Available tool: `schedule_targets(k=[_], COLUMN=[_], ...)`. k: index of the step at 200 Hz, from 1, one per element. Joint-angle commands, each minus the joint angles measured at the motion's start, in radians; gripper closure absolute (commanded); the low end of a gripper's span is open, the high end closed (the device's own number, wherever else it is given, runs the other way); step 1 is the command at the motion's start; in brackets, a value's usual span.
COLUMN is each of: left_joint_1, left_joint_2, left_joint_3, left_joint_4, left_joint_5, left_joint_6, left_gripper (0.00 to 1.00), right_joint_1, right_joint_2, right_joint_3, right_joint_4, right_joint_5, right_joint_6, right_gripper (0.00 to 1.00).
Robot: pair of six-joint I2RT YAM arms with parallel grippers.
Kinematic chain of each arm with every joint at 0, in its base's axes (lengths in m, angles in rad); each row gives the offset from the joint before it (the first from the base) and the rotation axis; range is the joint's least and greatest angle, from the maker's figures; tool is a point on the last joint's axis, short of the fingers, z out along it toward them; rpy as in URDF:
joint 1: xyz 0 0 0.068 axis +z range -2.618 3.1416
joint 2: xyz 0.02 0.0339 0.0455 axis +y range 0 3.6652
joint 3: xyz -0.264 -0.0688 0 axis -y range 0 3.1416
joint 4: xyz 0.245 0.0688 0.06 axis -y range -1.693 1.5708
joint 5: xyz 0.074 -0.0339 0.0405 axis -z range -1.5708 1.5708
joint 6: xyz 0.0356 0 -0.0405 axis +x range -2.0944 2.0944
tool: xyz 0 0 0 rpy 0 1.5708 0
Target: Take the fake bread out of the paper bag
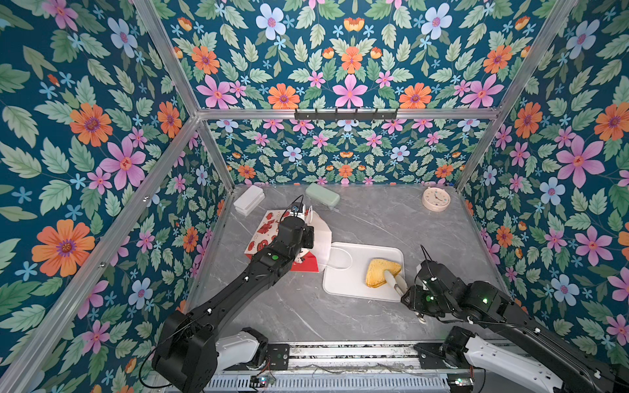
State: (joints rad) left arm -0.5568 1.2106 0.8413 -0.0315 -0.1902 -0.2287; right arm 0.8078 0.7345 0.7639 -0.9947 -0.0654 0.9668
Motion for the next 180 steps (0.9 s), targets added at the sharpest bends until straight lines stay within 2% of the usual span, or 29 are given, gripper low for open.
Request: schedule_targets(k=[1, 33, 73, 127, 180], left_joint_1=[0.000, 0.000, 0.000, -0.001, 0.000], left_joint_2=[-0.006, -0.005, -0.002, 0.003, 0.006], left_joint_3=[0.012, 0.015, 0.013, 0.014, 0.006], left_joint_4=[0.010, 0.008, 0.009, 0.013, 0.016], left_joint_5=[-0.002, 0.011, 0.014, 0.020, 0.024], left_joint_6=[0.014, 0.014, 0.014, 0.014, 0.012], left_gripper=[1.00, 1.00, 1.00, 1.00, 1.00], right_joint_1=[0.001, 0.001, 0.000, 0.000, 0.000], right_joint_2=[-0.016, -0.045, -0.118, -0.121, -0.153], right_joint_3=[-0.031, -0.101, -0.180, -0.236, -0.260], right_joint_4=[0.062, 0.145, 0.243, 0.355, 0.387], right_joint_5=[-0.023, -0.037, 0.005, 0.038, 0.088], right_joint_6=[0.034, 0.059, 0.082, 0.062, 0.023], right_gripper=[0.57, 0.57, 0.57, 0.58, 0.71])
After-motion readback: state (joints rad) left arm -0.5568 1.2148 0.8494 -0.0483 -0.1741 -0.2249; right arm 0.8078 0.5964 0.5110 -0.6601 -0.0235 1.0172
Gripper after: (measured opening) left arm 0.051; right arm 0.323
